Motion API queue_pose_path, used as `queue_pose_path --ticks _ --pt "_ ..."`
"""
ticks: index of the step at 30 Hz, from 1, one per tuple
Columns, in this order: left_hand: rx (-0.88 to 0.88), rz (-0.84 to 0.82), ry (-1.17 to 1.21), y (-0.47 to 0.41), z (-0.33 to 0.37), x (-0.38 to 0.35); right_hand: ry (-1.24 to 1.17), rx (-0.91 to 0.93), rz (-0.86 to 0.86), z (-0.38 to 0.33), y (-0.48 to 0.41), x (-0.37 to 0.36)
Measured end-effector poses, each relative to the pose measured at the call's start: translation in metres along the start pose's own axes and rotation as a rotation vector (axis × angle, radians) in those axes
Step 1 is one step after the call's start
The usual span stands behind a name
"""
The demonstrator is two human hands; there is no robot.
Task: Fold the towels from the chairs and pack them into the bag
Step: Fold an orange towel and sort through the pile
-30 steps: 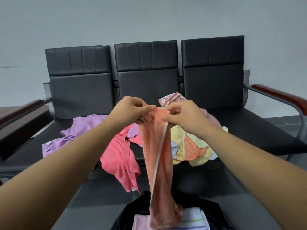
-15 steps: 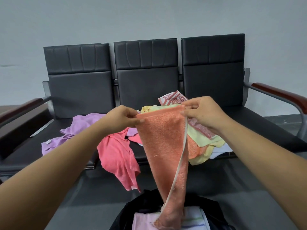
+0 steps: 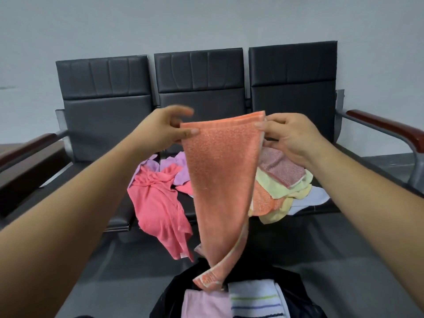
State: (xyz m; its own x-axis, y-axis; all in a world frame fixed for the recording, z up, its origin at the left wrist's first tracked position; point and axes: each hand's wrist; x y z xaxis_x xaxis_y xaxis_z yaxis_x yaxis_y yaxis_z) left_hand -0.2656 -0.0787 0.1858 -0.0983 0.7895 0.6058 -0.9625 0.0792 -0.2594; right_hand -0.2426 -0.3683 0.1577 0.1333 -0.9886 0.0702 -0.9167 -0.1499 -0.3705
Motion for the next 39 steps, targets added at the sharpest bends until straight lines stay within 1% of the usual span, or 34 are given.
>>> queue_pose_path --ticks 2,5,8,10,12,13,15,16,18,19,20,21,22,25,27,29,30,32,34,37,39 --pt "0.046 -0.008 0.093 0.002 -0.006 -0.006 -0.092 0.009 -0.02 0.002 0.004 0.0" --pt "0.031 -0.076 0.341 0.008 -0.003 -0.02 -0.239 0.008 -0.094 0.006 0.01 -0.009" --pt "0.011 -0.062 0.431 0.007 0.001 -0.032 -0.338 -0.025 -0.161 0.012 0.014 -0.025" --pt "0.024 0.013 0.492 0.004 -0.005 -0.039 -0.42 -0.049 -0.14 0.01 0.012 -0.033" --pt "0.038 0.1 0.66 0.003 -0.013 -0.044 -0.518 -0.062 -0.068 0.009 0.007 -0.035" --pt "0.038 0.085 0.746 0.002 -0.021 -0.047 -0.559 -0.072 -0.039 0.008 0.003 -0.035" --pt "0.079 -0.082 0.826 0.006 -0.035 -0.056 -0.615 -0.095 -0.014 0.009 -0.004 -0.033" --pt "0.122 -0.187 0.784 0.011 -0.044 -0.064 -0.63 -0.11 -0.011 0.01 -0.007 -0.032" --pt "0.201 -0.358 0.544 0.022 -0.061 -0.079 -0.638 -0.149 0.007 0.014 -0.011 -0.031" --pt "0.228 -0.415 0.438 0.028 -0.071 -0.086 -0.634 -0.169 0.024 0.017 -0.011 -0.03" --pt "0.253 -0.467 0.385 0.033 -0.08 -0.092 -0.62 -0.191 0.043 0.02 -0.012 -0.028" --pt "0.279 -0.515 0.403 0.037 -0.088 -0.098 -0.597 -0.214 0.065 0.024 -0.011 -0.026" --pt "0.306 -0.539 0.474 0.041 -0.092 -0.103 -0.568 -0.239 0.091 0.03 -0.011 -0.024" --pt "0.371 -0.52 0.84 0.049 -0.093 -0.116 -0.487 -0.338 0.177 0.056 -0.01 -0.022" --pt "0.363 -0.492 1.029 0.049 -0.087 -0.121 -0.442 -0.421 0.189 0.074 -0.006 -0.022" --pt "0.389 -0.423 1.169 0.046 -0.078 -0.124 -0.414 -0.523 0.138 0.091 0.0 -0.023" --pt "0.416 -0.38 1.23 0.043 -0.074 -0.125 -0.417 -0.571 0.085 0.099 0.004 -0.024" --pt "0.412 -0.33 1.319 0.036 -0.073 -0.126 -0.456 -0.65 -0.055 0.116 0.013 -0.026" --pt "0.389 -0.298 1.381 0.031 -0.077 -0.126 -0.512 -0.661 -0.159 0.133 0.023 -0.029" --pt "0.366 -0.263 1.397 0.027 -0.086 -0.126 -0.582 -0.644 -0.245 0.149 0.031 -0.03" --pt "0.378 -0.226 1.352 0.026 -0.093 -0.124 -0.582 -0.633 -0.281 0.151 0.031 -0.03"
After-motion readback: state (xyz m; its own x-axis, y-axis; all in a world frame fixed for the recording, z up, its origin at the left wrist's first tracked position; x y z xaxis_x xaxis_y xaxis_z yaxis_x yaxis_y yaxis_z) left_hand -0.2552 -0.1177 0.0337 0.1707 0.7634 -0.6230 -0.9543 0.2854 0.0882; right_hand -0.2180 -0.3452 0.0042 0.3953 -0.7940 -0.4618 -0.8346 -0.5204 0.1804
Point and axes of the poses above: each hand's wrist, its own y-axis away from the middle knuckle, its own x-axis out of the back of the hand, z = x × y, and after that the axes turned 5 degrees about x, right-handed
